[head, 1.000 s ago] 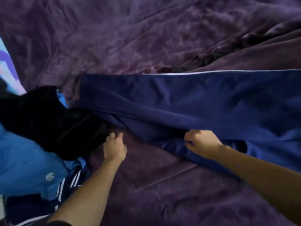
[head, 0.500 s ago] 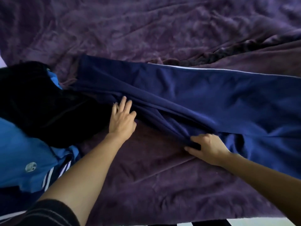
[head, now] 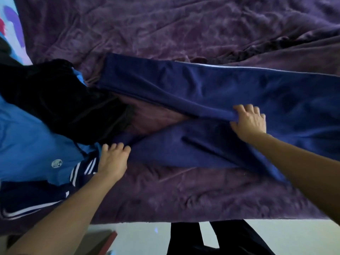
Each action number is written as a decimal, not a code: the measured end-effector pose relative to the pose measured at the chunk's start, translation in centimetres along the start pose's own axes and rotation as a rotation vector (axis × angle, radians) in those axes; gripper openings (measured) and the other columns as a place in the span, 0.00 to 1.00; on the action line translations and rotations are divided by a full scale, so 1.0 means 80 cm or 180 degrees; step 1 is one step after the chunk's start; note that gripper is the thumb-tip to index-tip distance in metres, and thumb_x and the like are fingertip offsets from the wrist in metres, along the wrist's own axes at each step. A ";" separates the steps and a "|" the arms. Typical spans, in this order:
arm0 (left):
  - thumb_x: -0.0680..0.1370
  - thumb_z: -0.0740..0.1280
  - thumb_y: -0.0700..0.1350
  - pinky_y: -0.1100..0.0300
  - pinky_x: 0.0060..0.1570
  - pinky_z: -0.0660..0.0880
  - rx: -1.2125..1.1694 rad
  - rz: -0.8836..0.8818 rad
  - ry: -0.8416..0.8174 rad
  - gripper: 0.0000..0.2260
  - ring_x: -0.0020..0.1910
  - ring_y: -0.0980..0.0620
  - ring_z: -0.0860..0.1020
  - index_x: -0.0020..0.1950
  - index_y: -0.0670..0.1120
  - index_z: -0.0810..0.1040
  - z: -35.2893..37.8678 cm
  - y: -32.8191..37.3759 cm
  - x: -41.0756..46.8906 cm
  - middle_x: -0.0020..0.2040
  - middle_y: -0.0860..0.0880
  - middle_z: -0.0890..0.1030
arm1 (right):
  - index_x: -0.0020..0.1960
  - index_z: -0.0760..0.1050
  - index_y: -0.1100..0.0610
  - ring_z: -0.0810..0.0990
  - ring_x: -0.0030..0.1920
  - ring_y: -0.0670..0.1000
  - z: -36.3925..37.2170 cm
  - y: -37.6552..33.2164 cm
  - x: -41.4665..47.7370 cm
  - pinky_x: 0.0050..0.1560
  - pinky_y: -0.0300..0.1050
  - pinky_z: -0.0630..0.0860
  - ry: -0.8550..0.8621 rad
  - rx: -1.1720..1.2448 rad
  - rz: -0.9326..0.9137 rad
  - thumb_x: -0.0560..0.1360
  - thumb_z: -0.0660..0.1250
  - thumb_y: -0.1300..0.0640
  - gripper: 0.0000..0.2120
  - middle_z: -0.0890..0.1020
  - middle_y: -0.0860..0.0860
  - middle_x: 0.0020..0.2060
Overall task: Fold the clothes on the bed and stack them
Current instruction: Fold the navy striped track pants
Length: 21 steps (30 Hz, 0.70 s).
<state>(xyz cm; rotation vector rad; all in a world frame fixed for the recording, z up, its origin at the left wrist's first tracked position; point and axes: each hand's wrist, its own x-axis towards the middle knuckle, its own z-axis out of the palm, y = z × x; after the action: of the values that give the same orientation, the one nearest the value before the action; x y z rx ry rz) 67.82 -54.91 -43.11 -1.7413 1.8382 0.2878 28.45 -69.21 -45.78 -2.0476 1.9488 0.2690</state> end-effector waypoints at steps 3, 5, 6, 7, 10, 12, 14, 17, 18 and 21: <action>0.70 0.70 0.43 0.50 0.52 0.64 0.0010 0.0040 -0.0011 0.20 0.54 0.45 0.73 0.61 0.49 0.74 0.014 0.013 -0.005 0.51 0.49 0.79 | 0.51 0.78 0.57 0.78 0.46 0.63 0.027 -0.028 -0.030 0.42 0.55 0.76 0.0511 0.0310 -0.0782 0.68 0.65 0.52 0.14 0.79 0.59 0.46; 0.69 0.71 0.44 0.48 0.56 0.65 0.0029 -0.0026 -0.0123 0.23 0.57 0.44 0.71 0.63 0.49 0.73 0.025 0.014 -0.011 0.53 0.48 0.78 | 0.45 0.80 0.56 0.81 0.40 0.61 0.057 -0.049 -0.075 0.33 0.52 0.79 0.0340 0.0498 -0.1533 0.66 0.65 0.49 0.14 0.80 0.57 0.41; 0.70 0.71 0.45 0.47 0.59 0.64 0.0074 -0.0090 -0.0172 0.22 0.61 0.44 0.70 0.63 0.50 0.74 0.031 0.011 -0.012 0.57 0.47 0.76 | 0.47 0.81 0.56 0.82 0.42 0.61 0.078 -0.056 -0.095 0.34 0.52 0.79 0.0148 0.0354 -0.1753 0.63 0.70 0.47 0.17 0.81 0.56 0.43; 0.71 0.71 0.47 0.47 0.62 0.62 0.0110 -0.0140 -0.0232 0.20 0.66 0.43 0.67 0.63 0.51 0.74 0.037 0.008 -0.011 0.62 0.46 0.73 | 0.51 0.81 0.56 0.82 0.46 0.61 0.100 -0.061 -0.108 0.36 0.53 0.80 -0.0147 0.0047 -0.1772 0.58 0.75 0.46 0.25 0.82 0.57 0.48; 0.76 0.67 0.49 0.47 0.67 0.57 0.0284 -0.0125 -0.0330 0.18 0.75 0.43 0.55 0.65 0.52 0.72 0.059 -0.005 -0.003 0.74 0.45 0.62 | 0.59 0.80 0.56 0.80 0.57 0.60 0.150 -0.079 -0.120 0.45 0.56 0.78 -0.0654 -0.0575 -0.1278 0.56 0.78 0.50 0.32 0.80 0.59 0.59; 0.77 0.64 0.47 0.47 0.68 0.55 0.0416 -0.0030 -0.0361 0.17 0.76 0.43 0.53 0.66 0.52 0.72 0.072 -0.010 0.002 0.75 0.47 0.62 | 0.51 0.82 0.55 0.81 0.53 0.58 0.166 -0.086 -0.117 0.44 0.54 0.77 -0.0289 -0.0426 -0.1158 0.65 0.64 0.55 0.17 0.82 0.56 0.56; 0.78 0.62 0.46 0.47 0.68 0.55 0.0391 0.0058 -0.0380 0.15 0.75 0.44 0.56 0.65 0.51 0.74 0.076 -0.012 0.004 0.71 0.48 0.68 | 0.44 0.82 0.54 0.83 0.43 0.56 0.160 -0.091 -0.121 0.40 0.50 0.77 -0.0203 0.0098 -0.1122 0.64 0.56 0.55 0.17 0.85 0.53 0.45; 0.77 0.61 0.48 0.50 0.63 0.61 0.0293 -0.0025 -0.0481 0.13 0.67 0.47 0.66 0.61 0.51 0.75 0.066 -0.011 -0.005 0.60 0.51 0.76 | 0.41 0.78 0.52 0.81 0.36 0.58 0.140 -0.079 -0.159 0.35 0.48 0.75 -0.0726 0.0477 -0.1263 0.66 0.57 0.49 0.13 0.82 0.51 0.35; 0.77 0.61 0.48 0.51 0.62 0.62 0.0275 -0.0075 -0.0604 0.13 0.64 0.48 0.68 0.61 0.52 0.75 0.062 -0.010 -0.009 0.59 0.52 0.77 | 0.43 0.77 0.51 0.81 0.39 0.59 0.133 -0.073 -0.174 0.37 0.49 0.74 -0.1085 0.0509 -0.1274 0.67 0.55 0.47 0.15 0.83 0.51 0.37; 0.77 0.61 0.45 0.50 0.61 0.62 0.0264 -0.0224 -0.0974 0.13 0.62 0.48 0.68 0.60 0.54 0.75 0.043 -0.006 -0.019 0.59 0.52 0.76 | 0.62 0.76 0.47 0.79 0.58 0.54 0.110 -0.045 -0.202 0.55 0.47 0.73 -0.1978 0.0420 -0.1166 0.64 0.46 0.39 0.34 0.82 0.47 0.57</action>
<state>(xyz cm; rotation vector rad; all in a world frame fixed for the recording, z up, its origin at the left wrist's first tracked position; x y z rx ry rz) 69.15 -51.88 -44.91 -1.6023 1.5456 0.4185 31.64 -50.88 -48.28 -1.8863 1.1740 0.5876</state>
